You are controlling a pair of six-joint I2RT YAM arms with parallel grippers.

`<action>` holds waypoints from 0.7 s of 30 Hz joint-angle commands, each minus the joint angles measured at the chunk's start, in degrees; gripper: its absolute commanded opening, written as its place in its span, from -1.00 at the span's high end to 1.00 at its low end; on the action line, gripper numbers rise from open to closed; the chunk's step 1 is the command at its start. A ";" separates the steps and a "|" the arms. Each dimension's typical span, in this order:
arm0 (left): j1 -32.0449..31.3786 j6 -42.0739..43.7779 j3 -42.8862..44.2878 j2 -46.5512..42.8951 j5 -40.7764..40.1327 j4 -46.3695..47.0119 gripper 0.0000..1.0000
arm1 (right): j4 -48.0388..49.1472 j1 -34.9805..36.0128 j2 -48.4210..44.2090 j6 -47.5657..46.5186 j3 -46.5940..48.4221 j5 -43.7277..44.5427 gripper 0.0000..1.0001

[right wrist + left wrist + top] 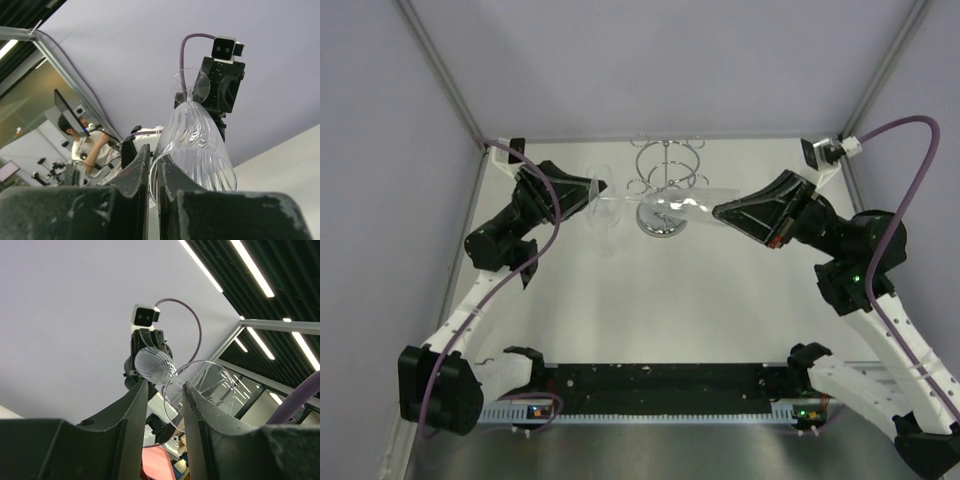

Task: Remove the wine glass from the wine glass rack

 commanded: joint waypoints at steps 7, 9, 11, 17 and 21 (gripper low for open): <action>-0.65 13.42 -0.83 0.76 6.12 -1.45 0.12 | -35.33 0.67 -2.66 -26.11 12.67 12.34 1.00; -0.65 15.10 -0.82 1.37 6.29 -3.05 0.10 | -40.51 0.75 -2.66 -29.63 15.30 15.15 1.00; -0.65 15.72 -0.47 2.86 6.55 -3.32 0.06 | -45.09 0.67 -3.01 -33.06 17.06 18.48 1.00; -0.65 19.76 0.23 5.50 7.08 -8.05 -0.11 | -56.96 0.76 -3.45 -42.29 22.42 30.70 1.00; -0.65 24.94 1.11 6.12 7.70 -16.57 -0.12 | -62.68 0.75 -0.65 -46.51 25.41 38.70 1.00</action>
